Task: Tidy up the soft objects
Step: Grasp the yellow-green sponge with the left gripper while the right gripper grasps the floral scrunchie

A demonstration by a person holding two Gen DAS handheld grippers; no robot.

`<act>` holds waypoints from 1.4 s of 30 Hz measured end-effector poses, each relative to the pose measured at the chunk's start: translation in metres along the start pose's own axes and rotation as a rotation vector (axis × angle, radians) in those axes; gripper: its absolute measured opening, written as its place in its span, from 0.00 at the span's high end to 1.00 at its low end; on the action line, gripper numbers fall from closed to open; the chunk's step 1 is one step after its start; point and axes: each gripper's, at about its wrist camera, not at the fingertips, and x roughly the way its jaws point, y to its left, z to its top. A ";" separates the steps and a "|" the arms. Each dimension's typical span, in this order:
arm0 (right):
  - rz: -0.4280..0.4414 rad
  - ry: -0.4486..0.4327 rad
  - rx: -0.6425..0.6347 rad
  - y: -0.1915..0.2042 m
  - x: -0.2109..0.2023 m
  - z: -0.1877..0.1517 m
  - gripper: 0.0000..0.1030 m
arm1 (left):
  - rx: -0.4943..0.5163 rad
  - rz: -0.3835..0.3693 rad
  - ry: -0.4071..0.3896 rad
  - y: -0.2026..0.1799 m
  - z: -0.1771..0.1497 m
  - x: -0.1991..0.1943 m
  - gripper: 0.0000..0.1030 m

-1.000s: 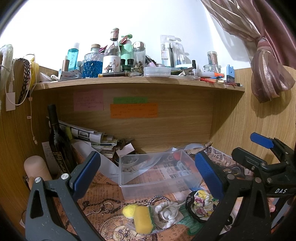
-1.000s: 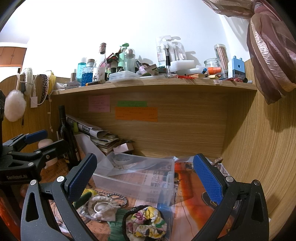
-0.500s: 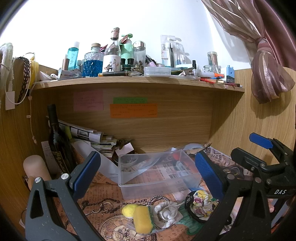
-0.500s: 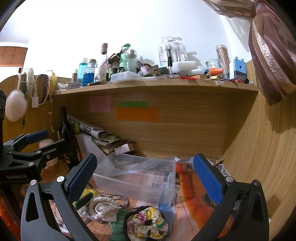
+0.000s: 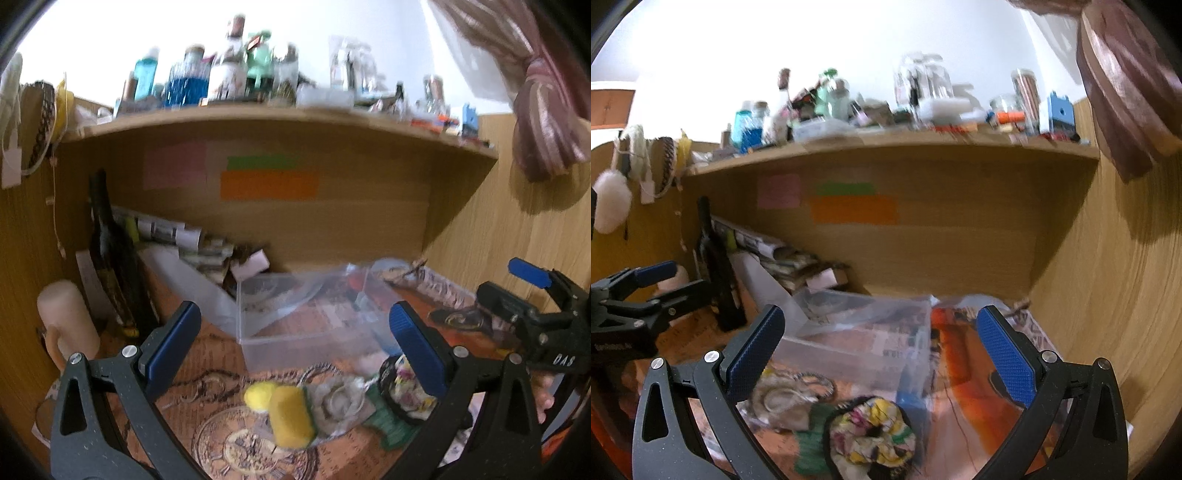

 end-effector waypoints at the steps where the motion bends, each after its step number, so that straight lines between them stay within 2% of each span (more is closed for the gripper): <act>1: -0.005 0.019 0.005 -0.003 0.003 -0.003 0.00 | -0.005 0.000 0.022 0.002 -0.004 0.004 0.00; 6: -0.012 0.113 0.028 -0.019 0.017 -0.022 0.00 | -0.033 -0.009 0.143 0.011 -0.027 0.024 0.00; 12: -0.013 0.227 0.040 -0.029 0.032 -0.049 0.00 | -0.044 0.008 0.228 0.016 -0.057 0.039 0.00; 14: -0.010 0.265 0.045 -0.032 0.036 -0.057 0.00 | -0.057 0.016 0.244 0.019 -0.064 0.042 0.03; 16: -0.001 0.301 0.056 -0.034 0.041 -0.065 0.01 | -0.075 0.015 0.266 0.023 -0.068 0.046 0.17; 20: 0.008 0.348 0.074 -0.036 0.052 -0.076 0.12 | -0.115 -0.011 0.305 0.029 -0.076 0.053 0.27; 23: 0.053 0.386 0.096 -0.039 0.061 -0.079 0.17 | -0.111 -0.024 0.325 0.029 -0.080 0.058 0.43; 25: 0.080 0.418 0.100 -0.039 0.068 -0.083 0.27 | -0.107 -0.029 0.335 0.027 -0.082 0.060 0.56; 27: 0.094 0.449 0.095 -0.037 0.074 -0.087 0.43 | -0.104 -0.041 0.345 0.025 -0.084 0.061 0.65; 28: 0.101 0.467 0.095 -0.036 0.077 -0.090 0.47 | -0.103 -0.045 0.349 0.024 -0.085 0.061 0.69; 30: 0.115 0.493 0.104 -0.035 0.081 -0.094 0.66 | -0.100 -0.045 0.348 0.023 -0.085 0.061 0.70; 32: 0.124 0.509 0.108 -0.035 0.083 -0.097 0.76 | -0.099 -0.044 0.341 0.022 -0.084 0.060 0.71; 35: 0.110 0.492 0.098 -0.034 0.081 -0.097 0.83 | -0.107 -0.049 0.330 0.024 -0.082 0.058 0.71; 42: 0.096 0.388 0.095 -0.040 0.064 -0.073 0.85 | -0.111 -0.055 0.251 0.032 -0.061 0.047 0.71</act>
